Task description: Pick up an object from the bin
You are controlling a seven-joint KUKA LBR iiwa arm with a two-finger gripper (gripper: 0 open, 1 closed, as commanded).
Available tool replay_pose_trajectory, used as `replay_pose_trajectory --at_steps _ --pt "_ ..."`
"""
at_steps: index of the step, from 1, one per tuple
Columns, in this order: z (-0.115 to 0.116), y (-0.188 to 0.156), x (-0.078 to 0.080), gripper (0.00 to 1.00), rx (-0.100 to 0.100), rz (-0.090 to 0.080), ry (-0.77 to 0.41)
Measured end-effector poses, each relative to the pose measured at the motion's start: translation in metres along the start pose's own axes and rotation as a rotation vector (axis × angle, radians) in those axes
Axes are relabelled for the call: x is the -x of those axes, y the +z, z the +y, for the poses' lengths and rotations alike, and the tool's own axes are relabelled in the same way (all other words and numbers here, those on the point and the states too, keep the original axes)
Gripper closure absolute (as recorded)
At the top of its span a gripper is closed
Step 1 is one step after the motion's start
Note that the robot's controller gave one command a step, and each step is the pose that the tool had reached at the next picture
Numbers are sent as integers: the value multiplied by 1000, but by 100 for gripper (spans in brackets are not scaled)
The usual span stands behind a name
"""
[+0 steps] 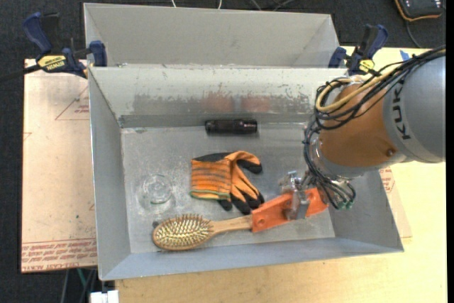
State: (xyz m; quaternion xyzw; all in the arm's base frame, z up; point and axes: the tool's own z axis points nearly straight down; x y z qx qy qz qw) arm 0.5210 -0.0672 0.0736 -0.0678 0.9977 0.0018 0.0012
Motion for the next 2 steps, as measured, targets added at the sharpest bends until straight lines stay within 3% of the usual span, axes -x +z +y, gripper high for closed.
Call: replay_pose_trajectory --at_steps 2 --pt "1 -13 -2 100 3 9 -1"
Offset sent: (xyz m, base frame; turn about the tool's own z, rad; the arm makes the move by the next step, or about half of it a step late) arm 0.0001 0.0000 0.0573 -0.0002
